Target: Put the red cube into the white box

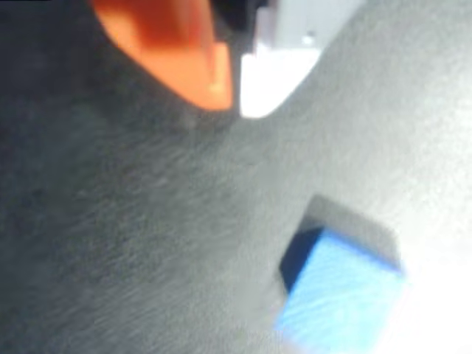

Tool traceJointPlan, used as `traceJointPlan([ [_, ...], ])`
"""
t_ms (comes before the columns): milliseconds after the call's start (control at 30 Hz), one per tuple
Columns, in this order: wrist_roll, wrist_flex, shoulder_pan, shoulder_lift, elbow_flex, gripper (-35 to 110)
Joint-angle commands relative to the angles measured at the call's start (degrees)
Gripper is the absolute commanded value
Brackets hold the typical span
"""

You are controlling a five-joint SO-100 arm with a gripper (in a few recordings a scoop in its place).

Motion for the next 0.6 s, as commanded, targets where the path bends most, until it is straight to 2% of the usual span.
traceJointPlan([
  [0,1.8,-0.2,0.0,14.6,7.6,0],
  [67,4.0,1.1,0.0,21.5,12.1,0],
  [267,10.9,-0.7,0.5,21.6,14.8,0],
  [567,14.1,0.4,4.0,15.7,14.9,0],
])
